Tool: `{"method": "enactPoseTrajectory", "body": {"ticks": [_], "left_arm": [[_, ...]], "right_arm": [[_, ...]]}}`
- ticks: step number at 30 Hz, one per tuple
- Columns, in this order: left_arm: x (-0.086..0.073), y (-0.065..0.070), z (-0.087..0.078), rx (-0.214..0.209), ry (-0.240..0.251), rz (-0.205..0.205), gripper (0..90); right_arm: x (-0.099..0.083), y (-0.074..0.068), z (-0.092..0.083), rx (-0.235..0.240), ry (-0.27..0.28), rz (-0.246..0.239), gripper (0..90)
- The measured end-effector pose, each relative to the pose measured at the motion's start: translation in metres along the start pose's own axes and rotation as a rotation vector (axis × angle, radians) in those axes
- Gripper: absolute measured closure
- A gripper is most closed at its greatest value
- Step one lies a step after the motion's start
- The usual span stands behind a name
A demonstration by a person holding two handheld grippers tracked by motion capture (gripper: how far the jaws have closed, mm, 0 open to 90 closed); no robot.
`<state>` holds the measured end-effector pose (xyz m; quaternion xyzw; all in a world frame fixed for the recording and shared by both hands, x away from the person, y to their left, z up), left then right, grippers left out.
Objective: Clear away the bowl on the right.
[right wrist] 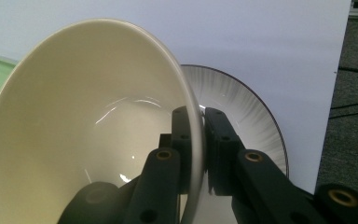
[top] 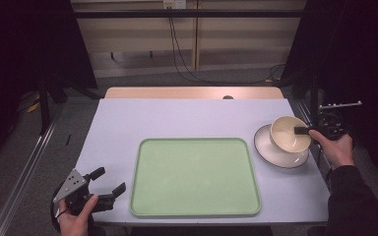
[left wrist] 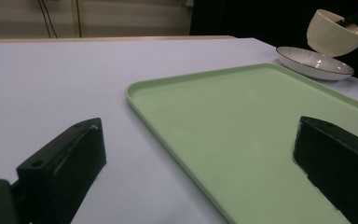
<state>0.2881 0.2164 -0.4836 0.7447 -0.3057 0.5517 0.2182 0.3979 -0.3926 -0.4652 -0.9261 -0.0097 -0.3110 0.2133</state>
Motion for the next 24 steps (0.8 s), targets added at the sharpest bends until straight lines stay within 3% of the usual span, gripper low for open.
{"method": "enactPoseTrajectory", "body": {"ticks": [16,24], "left_arm": [[0.0,0.0,0.0,0.001,-0.001,0.0,2.6],[0.0,0.0,0.0,0.007,-0.001,0.001,2.5]], "right_arm": [[0.012,-0.012,-0.022,0.029,0.052,-0.005,83.4],[0.017,-0.023,-0.027,0.051,0.066,-0.039,83.4]]}}
Point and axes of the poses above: each handheld gripper's, and its own axes: z roughly forward along the jaws, x roughly out of its top, y roughly to its right, the point moved 9 cm from there along z, roughly forward along the jaws, and after that the axes turned 11 degrees about z, right-handed, at the moved point
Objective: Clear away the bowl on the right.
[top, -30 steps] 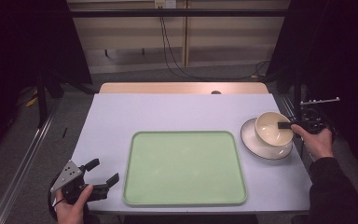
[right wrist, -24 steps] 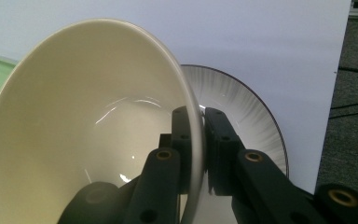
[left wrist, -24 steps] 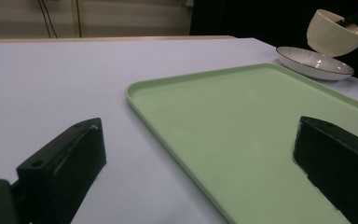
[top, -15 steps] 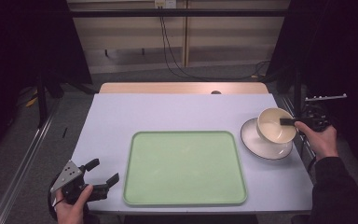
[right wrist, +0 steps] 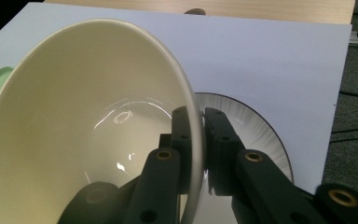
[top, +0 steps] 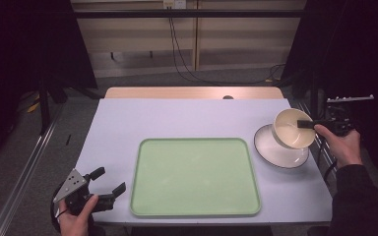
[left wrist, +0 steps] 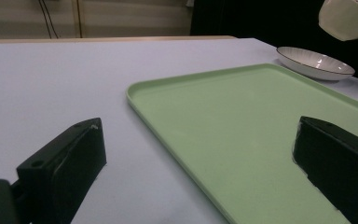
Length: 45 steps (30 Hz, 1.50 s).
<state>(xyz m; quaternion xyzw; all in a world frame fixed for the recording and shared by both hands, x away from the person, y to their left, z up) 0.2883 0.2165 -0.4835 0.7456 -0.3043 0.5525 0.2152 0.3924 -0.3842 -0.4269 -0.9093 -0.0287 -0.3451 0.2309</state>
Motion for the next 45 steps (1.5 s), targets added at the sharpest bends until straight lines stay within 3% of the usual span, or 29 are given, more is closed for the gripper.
{"method": "enactPoseTrajectory", "body": {"ticks": [7,26,45], "left_arm": [[0.0,0.0,0.0,-0.005,0.001,0.0,2.5],[0.0,0.0,0.0,-0.002,0.001,-0.001,2.6],[0.0,0.0,0.0,0.001,0.002,-0.004,2.6]], "right_arm": [[0.003,-0.01,-0.001,0.019,0.003,-0.017,83.4],[0.002,-0.039,0.02,0.05,-0.047,-0.071,83.4],[0.014,-0.08,0.049,0.1,-0.083,-0.129,83.5]]}}
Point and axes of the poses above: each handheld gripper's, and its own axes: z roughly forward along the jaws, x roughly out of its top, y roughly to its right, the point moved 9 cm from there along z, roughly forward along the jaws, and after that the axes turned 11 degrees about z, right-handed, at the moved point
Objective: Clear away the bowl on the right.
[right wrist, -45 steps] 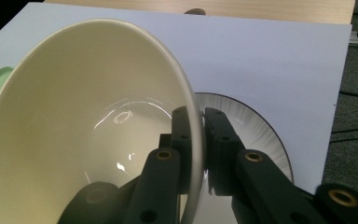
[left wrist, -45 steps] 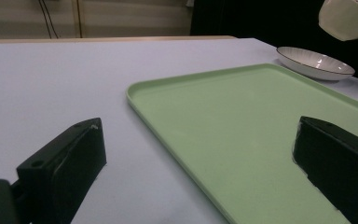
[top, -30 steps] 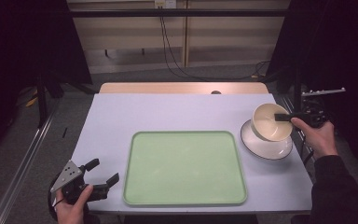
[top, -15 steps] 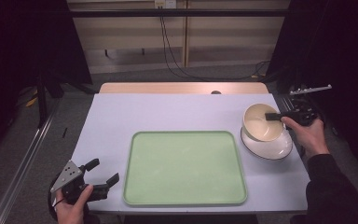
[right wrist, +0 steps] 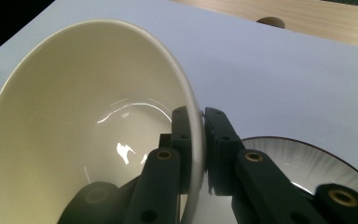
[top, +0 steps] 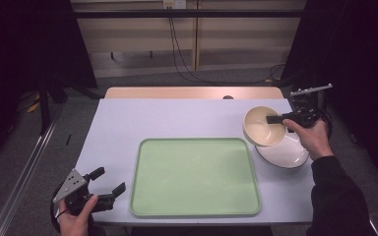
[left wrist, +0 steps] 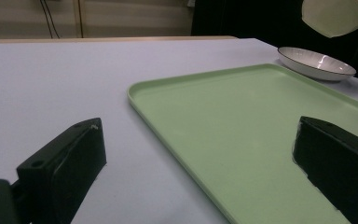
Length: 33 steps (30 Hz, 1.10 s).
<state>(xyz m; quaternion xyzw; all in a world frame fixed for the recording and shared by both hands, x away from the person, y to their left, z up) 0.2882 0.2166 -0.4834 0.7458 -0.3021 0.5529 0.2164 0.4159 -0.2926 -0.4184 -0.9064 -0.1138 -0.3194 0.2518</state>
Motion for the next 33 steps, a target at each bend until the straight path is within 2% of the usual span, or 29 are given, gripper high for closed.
{"method": "enactPoseTrajectory", "body": {"ticks": [10,13,19,23,33], "left_arm": [[0.0,0.0,0.0,-0.008,0.002,0.0,2.5],[0.0,0.0,0.0,-0.007,-0.004,0.004,2.6],[-0.001,0.0,-0.001,-0.008,-0.005,0.006,2.5],[-0.001,0.0,-0.001,-0.007,-0.005,0.007,2.5],[-0.001,0.0,-0.001,-0.009,-0.005,0.006,2.5]], "right_arm": [[-0.001,-0.011,0.018,0.017,-0.03,-0.022,83.4],[0.0,-0.014,0.02,0.034,-0.028,-0.008,83.4],[-0.002,-0.015,0.029,0.015,-0.036,0.006,83.4],[-0.003,-0.019,0.037,0.024,-0.047,0.01,83.4],[-0.004,-0.02,0.05,0.003,-0.06,0.02,83.4]]}}
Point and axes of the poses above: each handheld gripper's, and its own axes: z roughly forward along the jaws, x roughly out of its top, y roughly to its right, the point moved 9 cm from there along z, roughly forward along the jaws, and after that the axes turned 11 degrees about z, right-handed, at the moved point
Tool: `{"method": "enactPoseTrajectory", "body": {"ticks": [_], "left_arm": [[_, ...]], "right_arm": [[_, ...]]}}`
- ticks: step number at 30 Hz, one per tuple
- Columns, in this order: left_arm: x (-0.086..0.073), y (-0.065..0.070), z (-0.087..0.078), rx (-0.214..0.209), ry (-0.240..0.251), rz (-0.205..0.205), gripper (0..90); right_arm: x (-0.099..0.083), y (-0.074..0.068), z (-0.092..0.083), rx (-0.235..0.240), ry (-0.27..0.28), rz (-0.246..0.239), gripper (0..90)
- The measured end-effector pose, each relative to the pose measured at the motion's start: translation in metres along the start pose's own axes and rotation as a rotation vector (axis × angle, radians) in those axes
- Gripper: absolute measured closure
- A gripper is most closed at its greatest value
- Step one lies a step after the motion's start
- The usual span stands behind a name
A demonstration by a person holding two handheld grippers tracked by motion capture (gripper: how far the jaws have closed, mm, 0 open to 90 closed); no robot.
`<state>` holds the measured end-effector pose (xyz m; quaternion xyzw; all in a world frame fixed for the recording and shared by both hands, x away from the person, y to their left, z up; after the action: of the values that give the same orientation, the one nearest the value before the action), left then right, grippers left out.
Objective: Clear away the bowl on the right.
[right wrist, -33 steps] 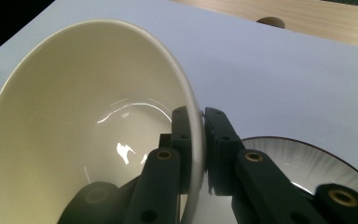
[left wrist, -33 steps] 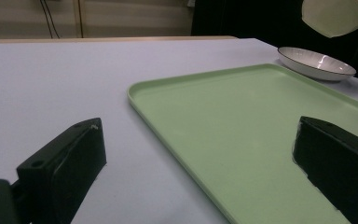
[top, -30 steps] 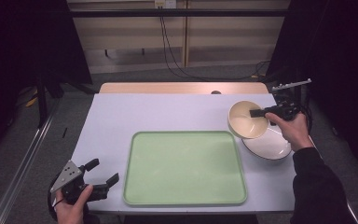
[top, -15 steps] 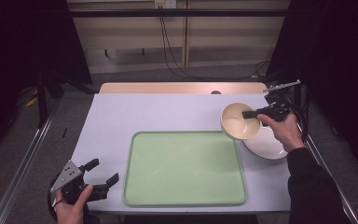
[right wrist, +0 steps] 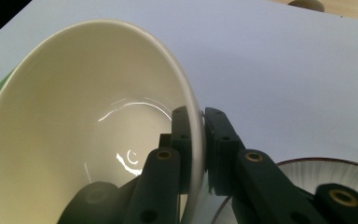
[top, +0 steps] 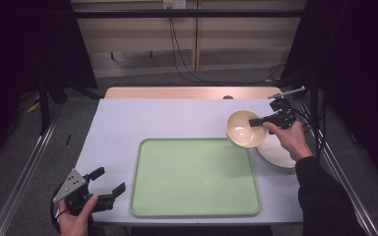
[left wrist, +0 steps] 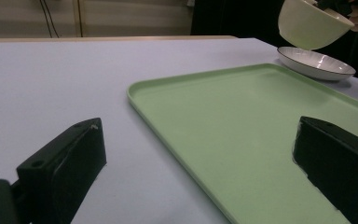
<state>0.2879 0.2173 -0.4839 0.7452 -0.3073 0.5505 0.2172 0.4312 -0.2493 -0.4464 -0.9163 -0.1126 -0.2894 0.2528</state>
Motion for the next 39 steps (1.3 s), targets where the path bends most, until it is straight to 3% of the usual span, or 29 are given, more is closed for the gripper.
{"method": "enactPoseTrajectory", "body": {"ticks": [31,39], "left_arm": [[0.0,-0.001,-0.001,0.013,0.002,-0.003,2.5],[0.0,0.0,0.0,0.002,0.002,-0.002,2.5]], "right_arm": [[-0.013,-0.004,0.032,-0.004,-0.082,0.001,83.4],[-0.021,-0.002,0.043,-0.023,-0.13,0.006,83.4]]}}
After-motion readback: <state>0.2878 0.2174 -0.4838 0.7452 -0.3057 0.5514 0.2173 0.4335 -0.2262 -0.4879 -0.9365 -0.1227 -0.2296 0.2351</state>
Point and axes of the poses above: each handheld gripper's, and its own axes: z roughly forward along the jaws, x roughly out of its top, y roughly to its right, the point moved 9 cm from there along z, roughly forward along the jaws, and after that the axes turned 11 degrees about z, right-handed, at the moved point
